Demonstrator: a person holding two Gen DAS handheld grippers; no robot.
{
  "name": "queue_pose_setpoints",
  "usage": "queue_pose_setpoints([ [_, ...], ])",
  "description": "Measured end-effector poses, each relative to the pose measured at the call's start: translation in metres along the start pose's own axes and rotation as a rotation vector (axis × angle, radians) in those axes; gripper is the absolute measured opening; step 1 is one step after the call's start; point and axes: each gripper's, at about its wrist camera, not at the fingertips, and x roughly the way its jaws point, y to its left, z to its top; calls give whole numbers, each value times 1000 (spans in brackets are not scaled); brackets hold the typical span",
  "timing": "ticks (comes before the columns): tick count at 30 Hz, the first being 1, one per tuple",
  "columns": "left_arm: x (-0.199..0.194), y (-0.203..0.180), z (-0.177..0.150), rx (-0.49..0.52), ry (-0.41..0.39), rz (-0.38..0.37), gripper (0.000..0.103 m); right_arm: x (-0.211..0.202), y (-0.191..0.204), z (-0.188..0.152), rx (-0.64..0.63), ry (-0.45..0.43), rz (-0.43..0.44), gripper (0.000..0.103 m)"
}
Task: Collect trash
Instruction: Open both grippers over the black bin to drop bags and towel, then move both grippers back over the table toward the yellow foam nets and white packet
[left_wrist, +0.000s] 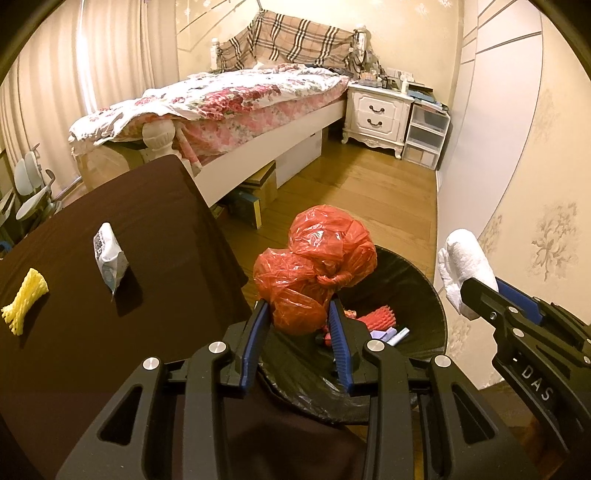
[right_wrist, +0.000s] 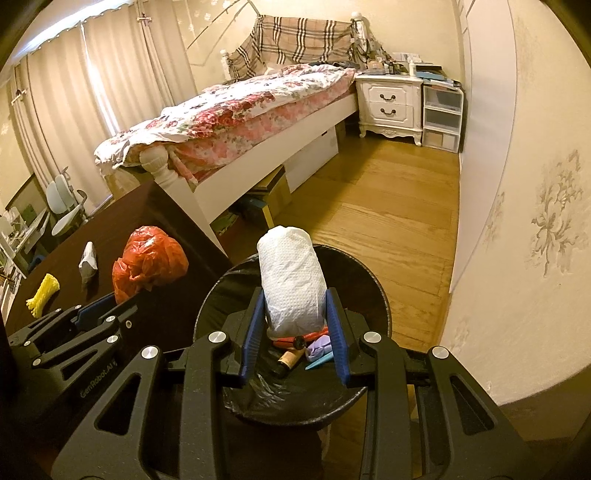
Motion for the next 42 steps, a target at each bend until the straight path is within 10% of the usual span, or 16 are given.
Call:
queue_pose_setpoints([
  [12, 0, 11, 2, -24, -15, 16, 72, -1, -4, 0, 6, -4, -16, 51],
  [42, -42, 144, -44, -200, -22, 294, 81, 4, 145, -18, -245, 67, 170, 67],
])
